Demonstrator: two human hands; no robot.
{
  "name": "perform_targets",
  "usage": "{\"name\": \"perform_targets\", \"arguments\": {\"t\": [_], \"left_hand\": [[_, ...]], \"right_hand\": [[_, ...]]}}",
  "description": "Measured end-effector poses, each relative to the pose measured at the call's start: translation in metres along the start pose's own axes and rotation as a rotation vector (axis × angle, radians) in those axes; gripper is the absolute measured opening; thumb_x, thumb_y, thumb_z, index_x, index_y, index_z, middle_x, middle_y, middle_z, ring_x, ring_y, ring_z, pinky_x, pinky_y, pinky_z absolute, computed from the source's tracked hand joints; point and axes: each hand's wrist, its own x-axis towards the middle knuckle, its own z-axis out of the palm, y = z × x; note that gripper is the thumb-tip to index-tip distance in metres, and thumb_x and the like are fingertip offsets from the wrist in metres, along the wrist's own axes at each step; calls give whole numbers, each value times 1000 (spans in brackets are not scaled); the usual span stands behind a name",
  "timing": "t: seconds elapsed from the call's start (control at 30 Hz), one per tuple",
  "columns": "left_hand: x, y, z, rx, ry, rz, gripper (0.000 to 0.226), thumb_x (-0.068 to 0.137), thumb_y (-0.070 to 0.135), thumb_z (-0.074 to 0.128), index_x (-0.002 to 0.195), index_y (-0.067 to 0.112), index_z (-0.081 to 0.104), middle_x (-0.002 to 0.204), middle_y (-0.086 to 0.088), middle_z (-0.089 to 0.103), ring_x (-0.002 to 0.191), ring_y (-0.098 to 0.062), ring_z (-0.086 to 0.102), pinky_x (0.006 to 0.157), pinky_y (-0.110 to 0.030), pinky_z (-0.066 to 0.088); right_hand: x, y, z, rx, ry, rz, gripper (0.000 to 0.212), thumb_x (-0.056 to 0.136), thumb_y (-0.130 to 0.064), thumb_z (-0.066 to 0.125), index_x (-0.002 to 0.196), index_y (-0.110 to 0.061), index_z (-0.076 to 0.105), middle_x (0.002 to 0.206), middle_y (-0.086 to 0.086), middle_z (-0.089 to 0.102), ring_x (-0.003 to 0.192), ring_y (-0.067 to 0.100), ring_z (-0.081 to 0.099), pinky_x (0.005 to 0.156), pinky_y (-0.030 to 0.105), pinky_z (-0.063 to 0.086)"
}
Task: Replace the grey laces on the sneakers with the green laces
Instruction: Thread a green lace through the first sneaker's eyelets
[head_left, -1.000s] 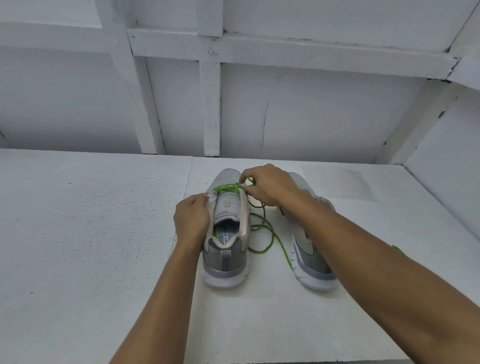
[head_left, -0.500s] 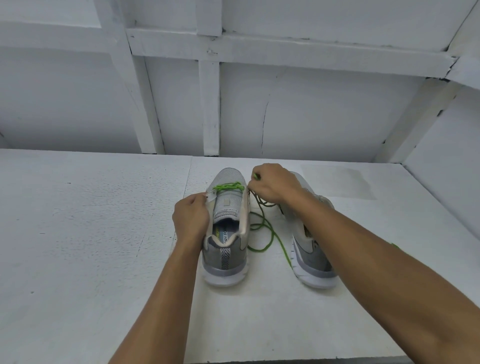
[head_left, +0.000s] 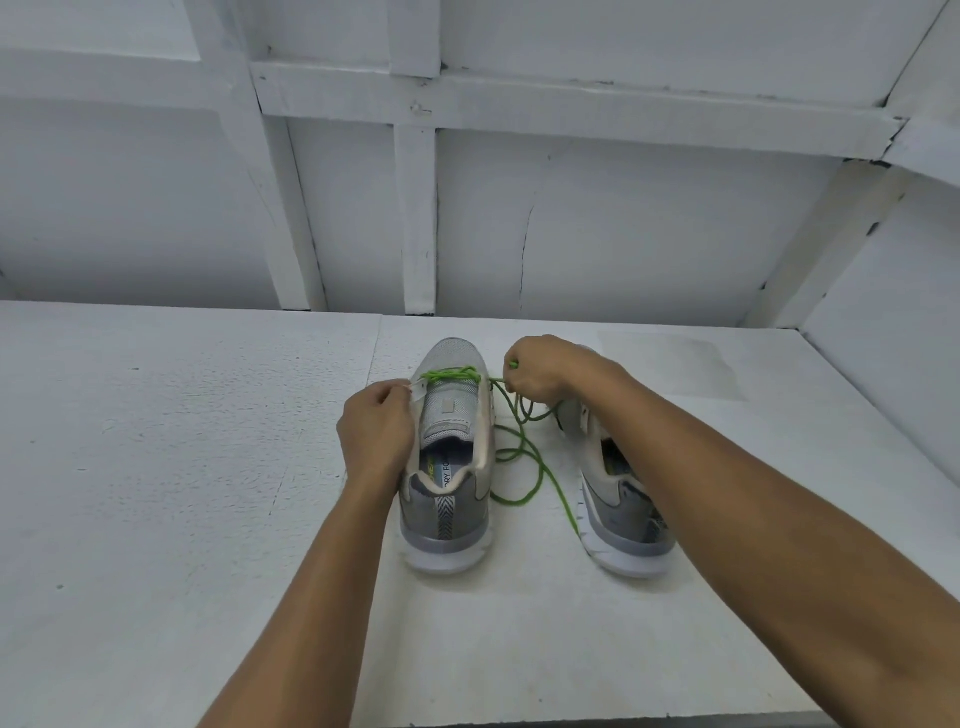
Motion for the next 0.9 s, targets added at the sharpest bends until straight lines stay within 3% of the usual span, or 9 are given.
{"name": "perform_targets", "arguments": {"t": [0.17,0.33,0.5,0.63,0.77,0.9], "left_hand": [[20,32,12,486,-228,255,34,90,19,55,121,21,66,129,0,62,120,-22,55,101,-30,40],[47,44,36,833,-436,411,28,92,26,56,116,24,68,119,-3,67,112,-25,58,100,-43,45],[59,34,36,849,-483,453,23,96,23,50,102,30,71,114,-4,68,108,-26,57,97,-45,45],[59,33,33,931,-468,467,24,100,26,46,112,29,67,120,-4,63,118,-27,47,95,-39,39],[59,34,28,1004,-515,470,29,99,42,45,118,32,66,118,-3,62,121,-27,39,83,-38,29],[57,33,26,950,-504,496,21,94,43,56,106,31,68,107,0,65,114,-25,45,82,-36,33]], "right_hand": [[-3,3,11,196,135,-133,24,94,-22,55,117,-19,63,119,3,62,101,19,54,81,29,42],[-3,2,25,321,238,-183,17,91,-22,64,108,-19,64,113,4,66,101,21,60,87,34,49],[-2,-4,27,241,272,-110,13,95,-15,51,90,-21,62,91,-2,61,85,23,57,73,34,47],[0,-7,30,136,215,2,14,94,-11,43,82,-13,51,95,9,60,92,33,58,68,34,41],[7,-10,32,156,156,61,20,99,-18,44,104,-6,59,116,16,61,104,35,58,78,36,45],[9,-6,29,339,222,-6,7,98,-23,52,95,-18,56,97,8,63,86,28,59,73,35,47]]}}
